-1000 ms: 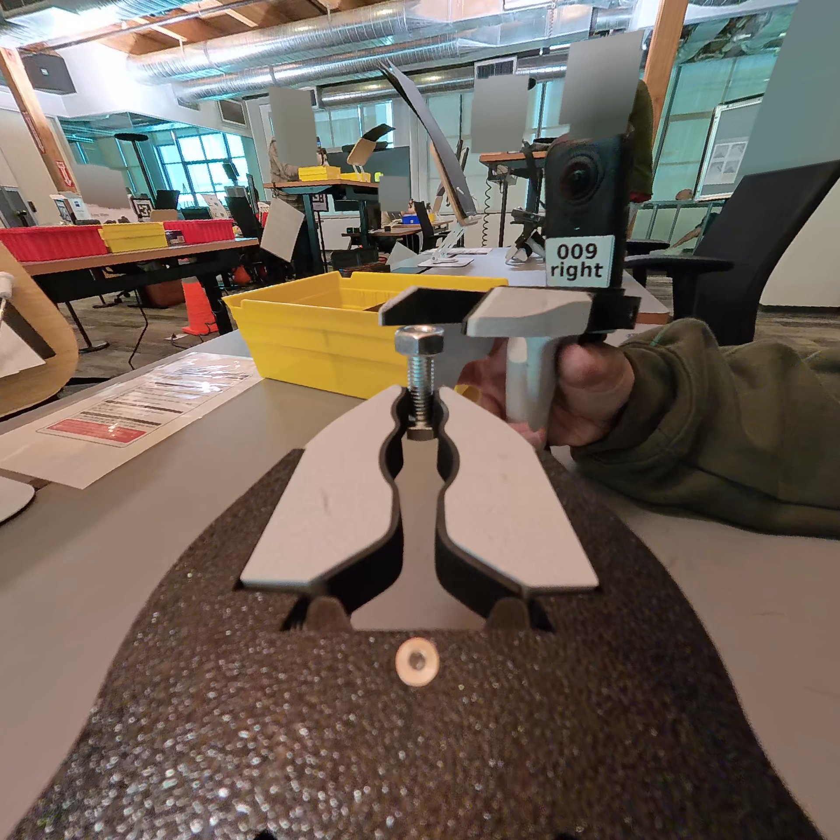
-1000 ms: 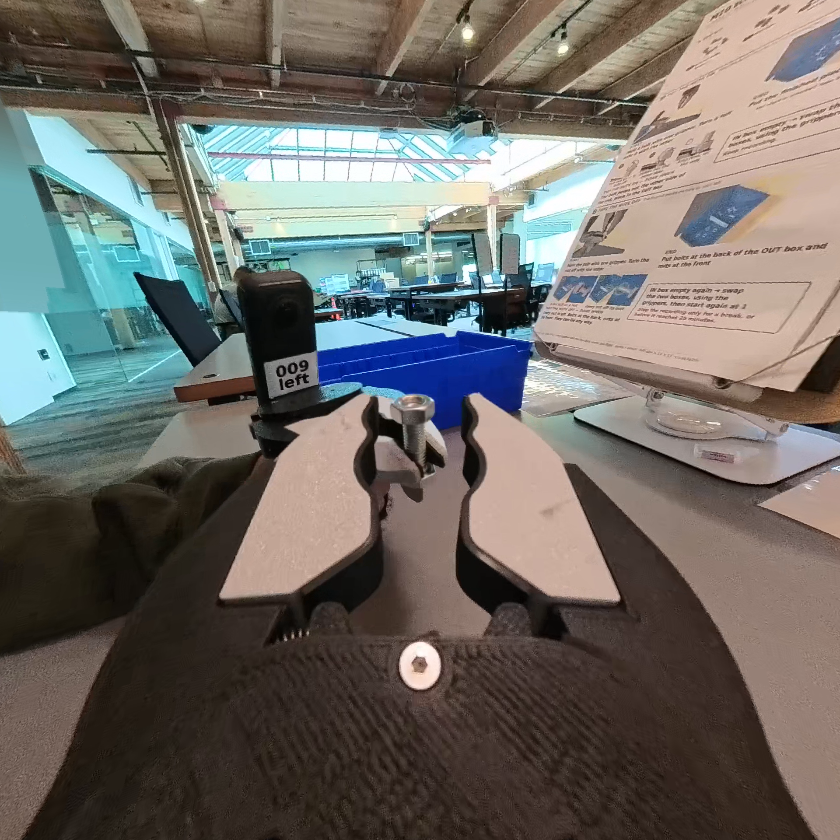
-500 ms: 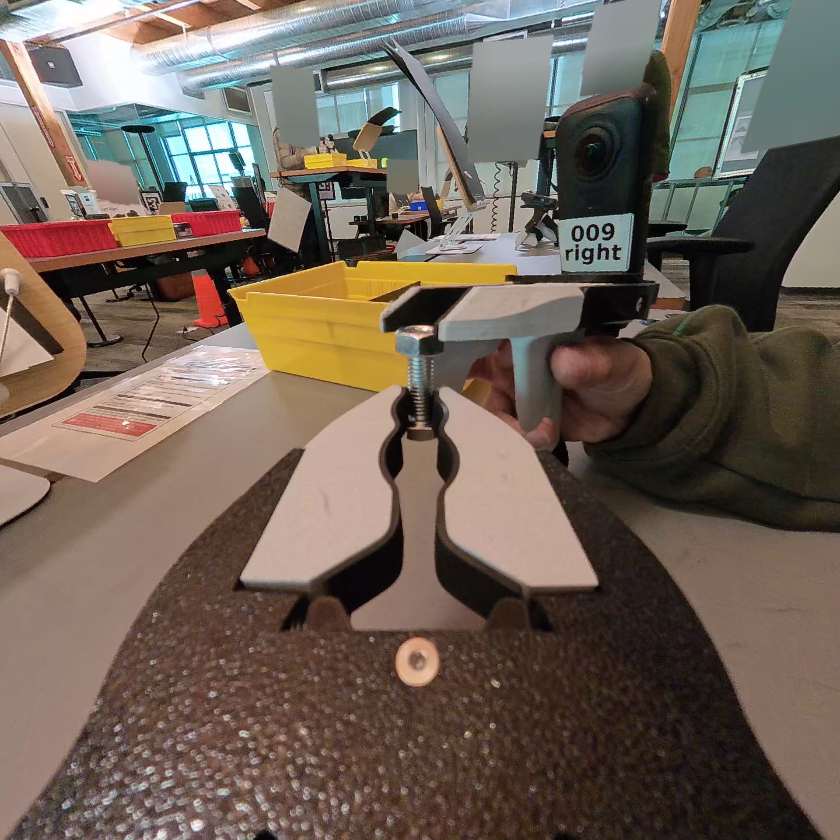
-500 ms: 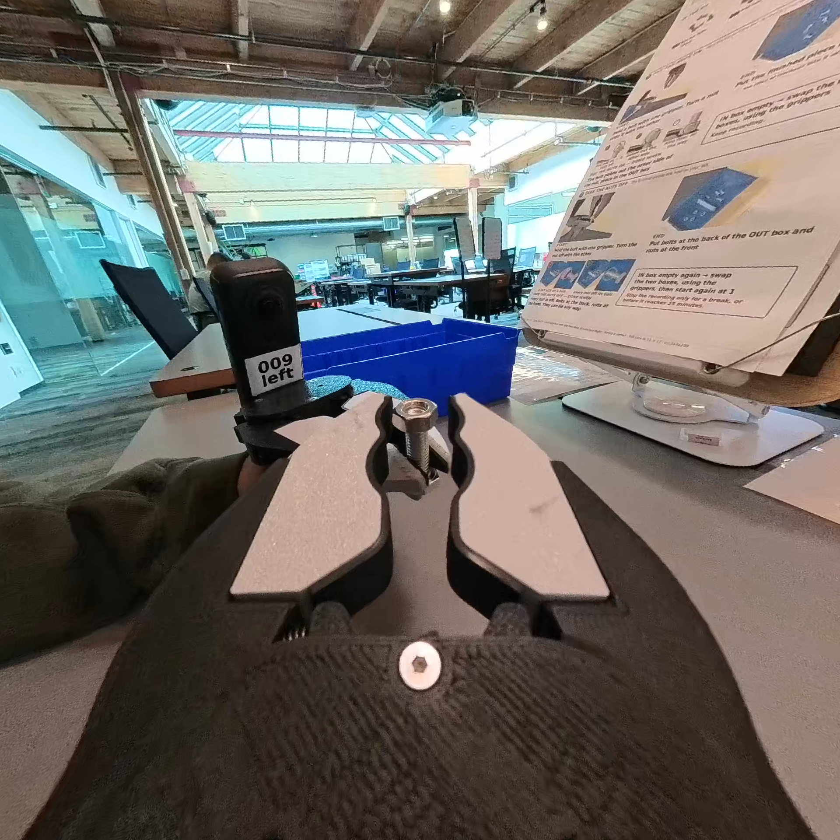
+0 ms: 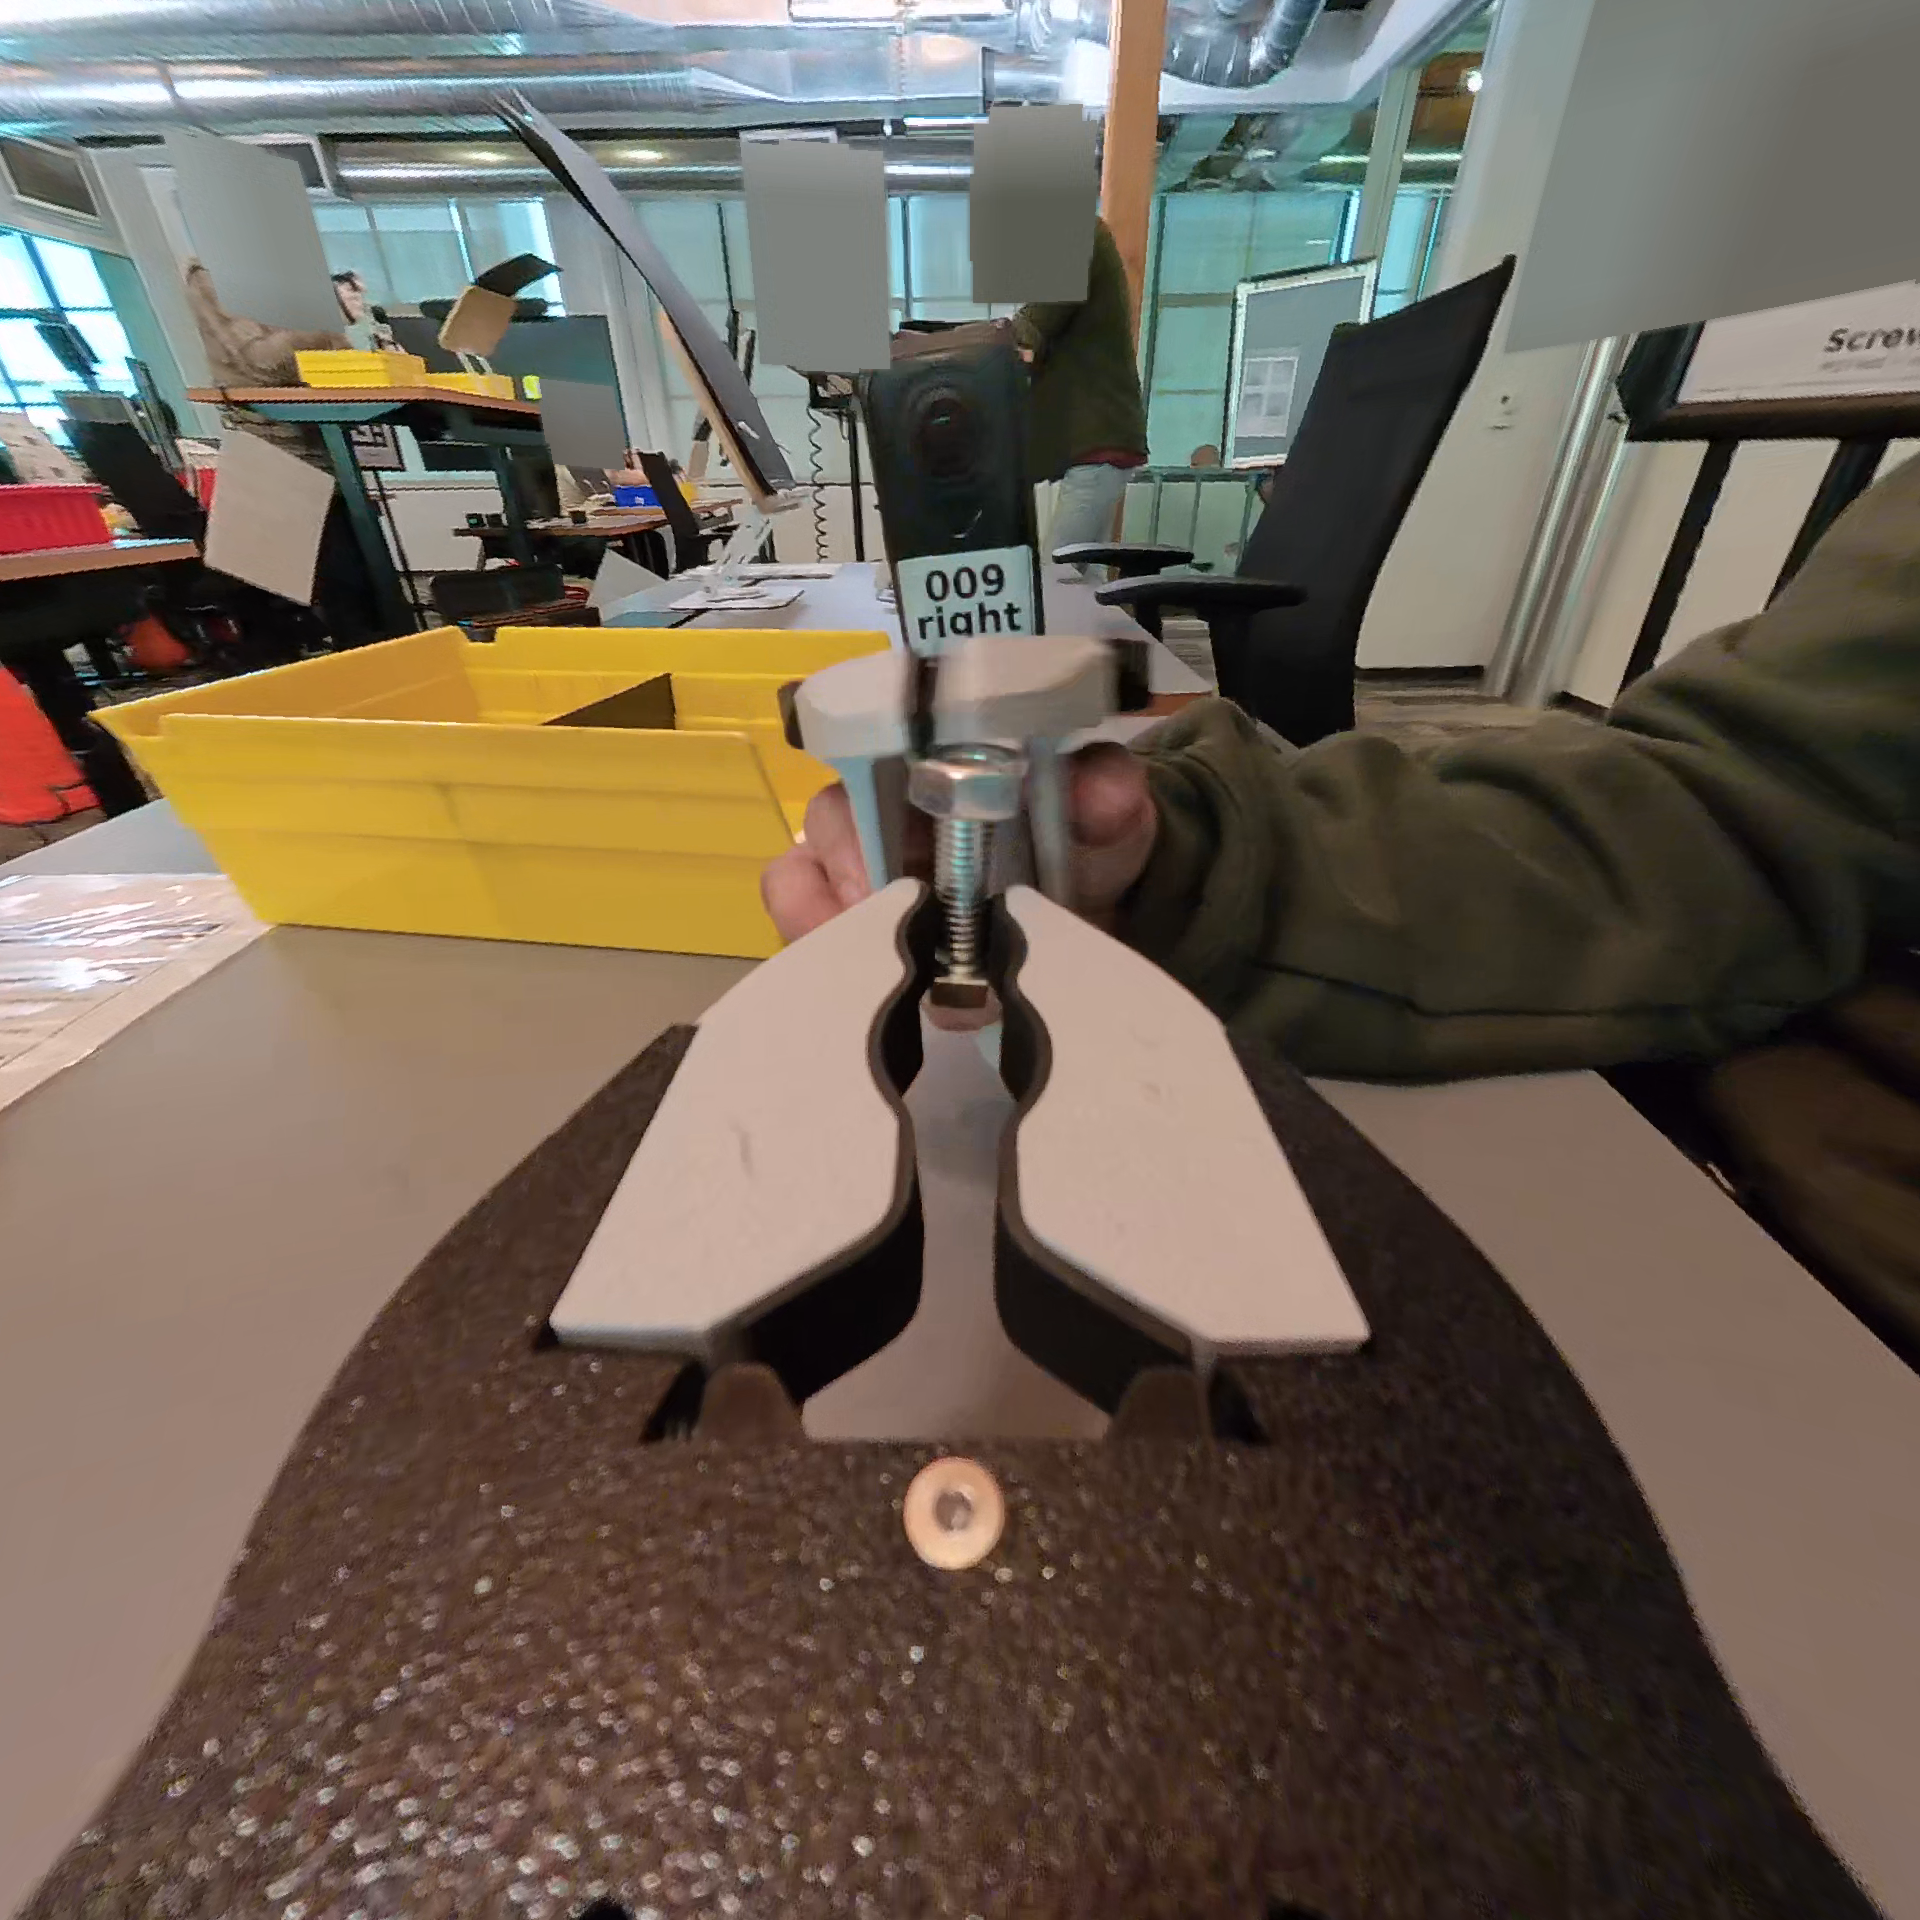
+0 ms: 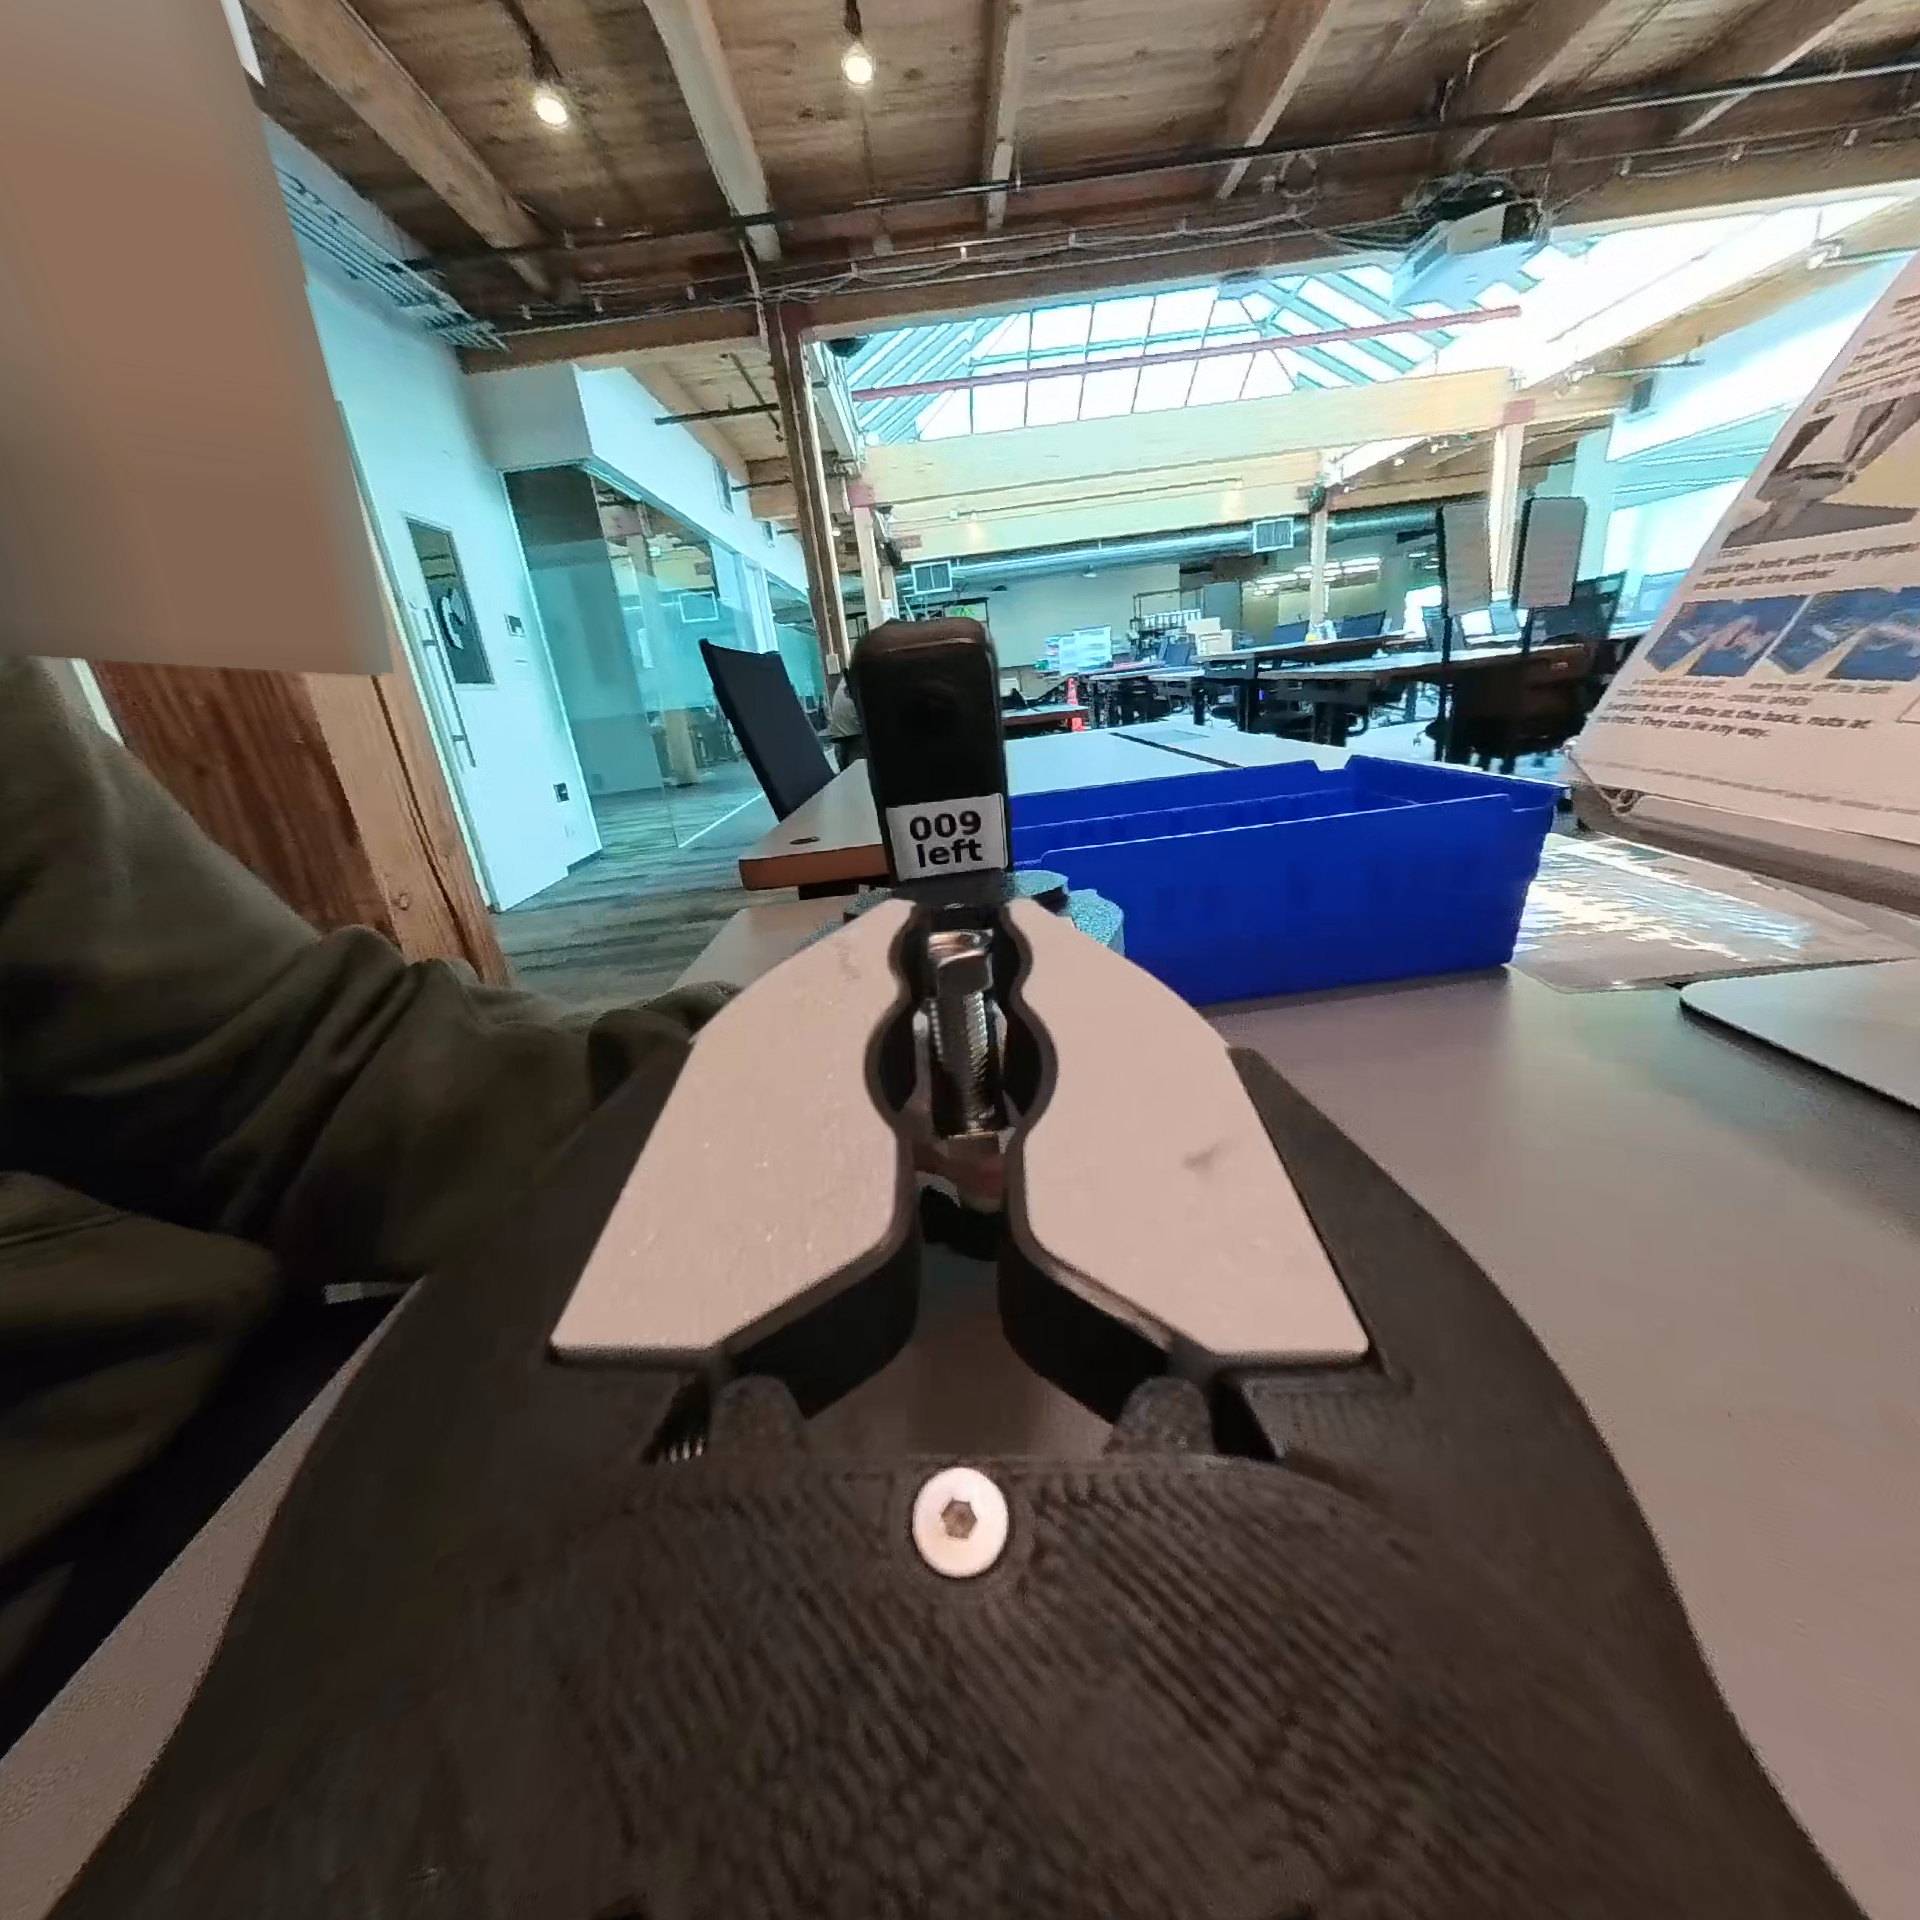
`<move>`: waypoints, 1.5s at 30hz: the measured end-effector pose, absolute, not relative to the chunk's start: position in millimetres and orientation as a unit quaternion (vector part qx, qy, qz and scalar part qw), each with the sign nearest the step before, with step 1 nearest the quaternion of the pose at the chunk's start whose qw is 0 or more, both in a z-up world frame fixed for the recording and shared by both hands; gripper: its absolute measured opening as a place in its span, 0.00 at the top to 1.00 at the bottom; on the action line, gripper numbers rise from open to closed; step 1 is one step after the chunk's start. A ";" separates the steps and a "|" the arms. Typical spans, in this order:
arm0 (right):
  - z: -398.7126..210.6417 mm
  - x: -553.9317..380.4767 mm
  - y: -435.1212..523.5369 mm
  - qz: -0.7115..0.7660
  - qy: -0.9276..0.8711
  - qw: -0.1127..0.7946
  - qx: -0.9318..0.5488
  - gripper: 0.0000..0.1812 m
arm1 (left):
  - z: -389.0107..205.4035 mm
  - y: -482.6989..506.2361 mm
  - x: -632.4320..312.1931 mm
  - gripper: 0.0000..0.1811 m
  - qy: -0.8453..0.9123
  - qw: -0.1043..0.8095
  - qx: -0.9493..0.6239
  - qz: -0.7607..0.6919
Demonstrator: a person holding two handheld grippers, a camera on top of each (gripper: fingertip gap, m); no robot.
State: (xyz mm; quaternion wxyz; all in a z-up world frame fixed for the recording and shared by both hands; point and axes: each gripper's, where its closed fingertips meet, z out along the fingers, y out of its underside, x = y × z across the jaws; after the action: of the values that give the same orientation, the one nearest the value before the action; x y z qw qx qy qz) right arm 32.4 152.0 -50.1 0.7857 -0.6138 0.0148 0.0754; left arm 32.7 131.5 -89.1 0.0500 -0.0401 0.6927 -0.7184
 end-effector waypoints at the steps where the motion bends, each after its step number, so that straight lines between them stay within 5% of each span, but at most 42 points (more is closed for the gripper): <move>1: -48.9 35.6 150.0 0.064 0.021 0.791 -0.608 1.00 | -89.0 130.9 33.6 0.95 0.692 0.054 -0.042 -0.718; 3: -49.4 38.8 147.8 0.053 0.026 0.796 -0.603 1.00 | -89.0 132.3 42.4 0.95 0.691 0.078 -0.063 -0.716; 5: -52.3 39.7 151.4 0.048 0.030 0.786 -0.615 0.85 | -91.8 135.6 50.0 0.95 0.695 0.096 -0.081 -0.708; 8: -57.0 46.1 158.6 -0.003 0.040 0.772 -0.634 0.77 | -88.6 140.8 56.4 0.95 0.686 0.117 -0.096 -0.712; 20: -63.2 60.6 168.4 -0.089 0.078 0.754 -0.646 0.90 | -90.9 143.3 62.5 0.95 0.692 0.145 -0.106 -0.699; 31: -51.4 -16.6 150.3 0.205 -0.102 0.763 -0.604 0.90 | -80.0 124.3 -20.5 0.95 0.670 -0.095 0.069 -0.733; 45: -56.7 68.4 157.8 -0.106 0.100 0.765 -0.628 0.83 | -89.9 150.0 74.5 0.95 0.686 0.191 -0.134 -0.689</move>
State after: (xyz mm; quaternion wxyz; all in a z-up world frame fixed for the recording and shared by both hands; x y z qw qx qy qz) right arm 68.4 157.8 -56.7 0.7646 -0.6278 0.1003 -0.1060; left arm 74.5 150.0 -89.9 0.1907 -0.1340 0.6860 -0.6893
